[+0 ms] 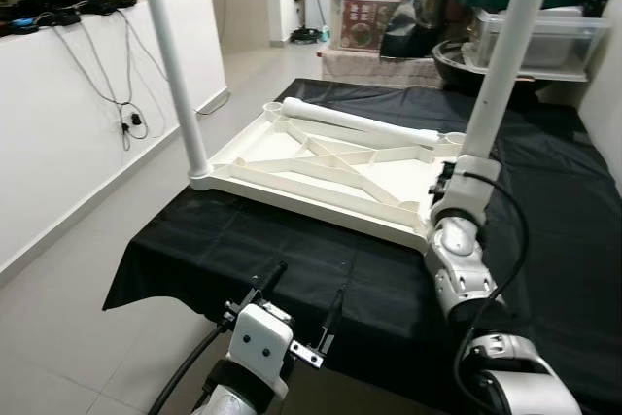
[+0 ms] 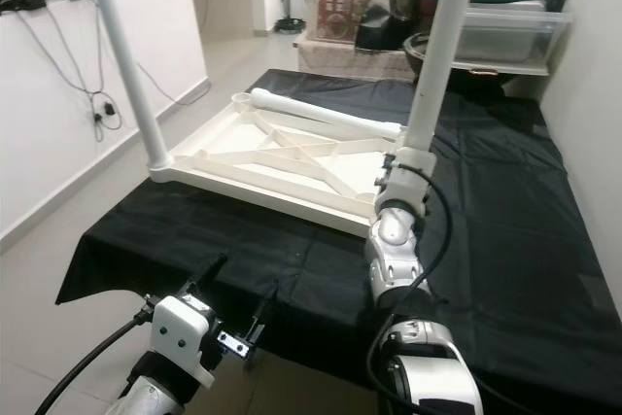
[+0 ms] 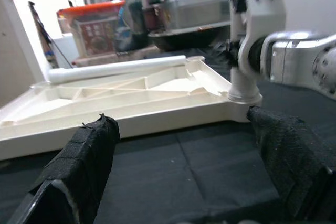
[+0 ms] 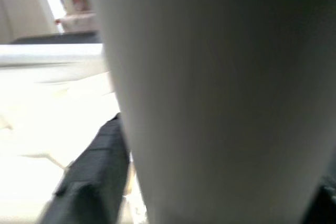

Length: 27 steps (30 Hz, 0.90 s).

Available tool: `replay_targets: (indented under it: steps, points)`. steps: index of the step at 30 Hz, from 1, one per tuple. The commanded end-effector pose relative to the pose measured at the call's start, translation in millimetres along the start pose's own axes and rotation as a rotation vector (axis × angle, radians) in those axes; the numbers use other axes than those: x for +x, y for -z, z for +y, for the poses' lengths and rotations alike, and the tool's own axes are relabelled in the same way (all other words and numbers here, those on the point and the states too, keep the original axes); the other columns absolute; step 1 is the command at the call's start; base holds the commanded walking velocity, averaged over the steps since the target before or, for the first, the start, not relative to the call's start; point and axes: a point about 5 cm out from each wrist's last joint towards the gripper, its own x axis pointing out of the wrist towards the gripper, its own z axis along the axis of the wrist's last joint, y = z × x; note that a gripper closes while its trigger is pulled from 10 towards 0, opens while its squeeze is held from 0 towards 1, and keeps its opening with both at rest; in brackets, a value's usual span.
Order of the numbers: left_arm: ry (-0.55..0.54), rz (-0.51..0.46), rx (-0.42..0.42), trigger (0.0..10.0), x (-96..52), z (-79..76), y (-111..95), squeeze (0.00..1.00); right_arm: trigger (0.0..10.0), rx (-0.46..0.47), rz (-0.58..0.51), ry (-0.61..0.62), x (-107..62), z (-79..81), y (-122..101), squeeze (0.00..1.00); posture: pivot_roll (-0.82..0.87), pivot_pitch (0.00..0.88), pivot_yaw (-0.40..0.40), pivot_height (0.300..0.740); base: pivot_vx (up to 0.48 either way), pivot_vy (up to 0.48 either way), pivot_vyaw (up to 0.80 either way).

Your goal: Building children table

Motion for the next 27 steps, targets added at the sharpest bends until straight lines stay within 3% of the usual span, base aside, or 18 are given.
replay_targets:
  steps: [1,3,4,6,8,11,12,13,16,17,18,19,21,23,24,27]
  points:
    - [-0.003,0.021,-0.009,10.0,-1.5,1.4,3.5,0.0,10.0,0.007,-0.024,-0.029,0.0,5.1,-3.8,1.0,0.04,0.0,0.012,0.74,0.0,0.0,0.0]
    - [-0.002,0.021,-0.009,10.0,-1.5,1.2,3.6,0.0,10.0,0.026,-0.031,-0.043,2.3,5.1,-7.7,0.95,0.04,0.0,0.012,0.74,0.0,0.0,0.0]
    - [-0.001,0.022,-0.01,10.0,-1.8,1.0,3.8,0.0,10.0,0.049,-0.045,-0.063,5.1,3.9,-13.4,0.0,0.03,0.0,0.016,0.74,0.0,0.0,0.0]
    - [0.001,0.023,-0.01,10.0,-2.2,0.8,4.2,0.0,10.0,0.131,-0.072,-0.181,12.8,3.0,-27.9,0.0,0.03,0.0,0.016,0.74,0.0,0.0,0.0]
    - [0.001,0.023,-0.011,10.0,-2.2,0.8,4.2,0.0,10.0,0.149,-0.079,-0.208,13.8,3.1,-31.7,0.0,0.03,0.0,0.016,0.74,0.0,0.0,0.0]
    - [0.002,0.026,-0.011,10.0,-1.7,0.7,5.1,0.0,10.0,0.205,-0.03,-0.546,13.9,14.0,-38.1,0.0,0.03,0.0,0.015,0.74,0.0,0.0,0.0]
    - [0.002,0.026,-0.011,10.0,-1.7,0.7,5.1,0.0,10.0,0.205,-0.03,-0.546,13.9,14.0,-38.1,0.0,0.03,0.0,0.015,0.74,0.0,0.0,0.0]
    - [0.002,0.026,-0.012,10.0,-1.3,0.5,5.5,0.0,10.0,0.194,-0.012,-0.678,13.5,11.4,-39.6,0.0,0.03,0.0,0.015,0.74,0.0,0.0,0.0]
    - [0.002,0.026,-0.012,10.0,-1.2,0.5,5.5,0.0,10.0,0.194,-0.001,-0.727,13.3,9.9,-39.4,0.0,0.03,0.0,0.015,0.74,0.0,0.0,0.0]
    - [0.002,0.026,-0.012,10.0,-1.2,0.4,5.5,0.0,10.0,0.198,0.023,-0.817,10.5,10.2,-37.6,0.0,0.03,0.0,0.015,0.74,0.0,0.0,0.0]
    - [0.002,0.026,-0.012,10.0,-1.2,0.4,5.5,0.0,10.0,0.198,0.023,-0.817,10.5,10.2,-37.6,0.0,0.03,0.0,0.015,0.74,0.0,0.0,0.0]
    - [0.003,0.026,-0.013,10.0,-1.3,0.3,5.6,0.0,10.0,0.215,0.091,-1.061,-1.3,13.1,-32.5,0.0,0.03,0.0,0.014,0.74,0.0,0.0,0.0]
    - [0.003,0.026,-0.013,10.0,-1.3,0.3,5.6,0.0,10.0,0.215,0.091,-1.061,-1.3,13.1,-32.5,0.0,0.03,0.0,0.014,0.74,0.0,0.0,0.0]
    - [0.003,0.025,-0.012,10.0,-1.4,0.3,5.7,0.0,10.0,0.231,0.136,-1.256,-12.8,15.0,-30.2,0.0,0.03,0.0,0.011,0.74,0.0,0.0,0.0]
    - [0.003,0.025,-0.012,10.0,-1.4,0.3,5.7,0.0,10.0,0.231,0.136,-1.256,-12.8,15.0,-30.2,0.0,0.03,0.0,0.011,0.74,0.0,0.0,0.0]
    - [0.0,0.024,-0.008,10.0,-1.4,1.1,5.1,0.0,10.0,0.212,0.167,-1.466,-23.8,17.8,-29.6,0.0,0.04,0.0,0.01,0.74,0.0,0.0,0.0]
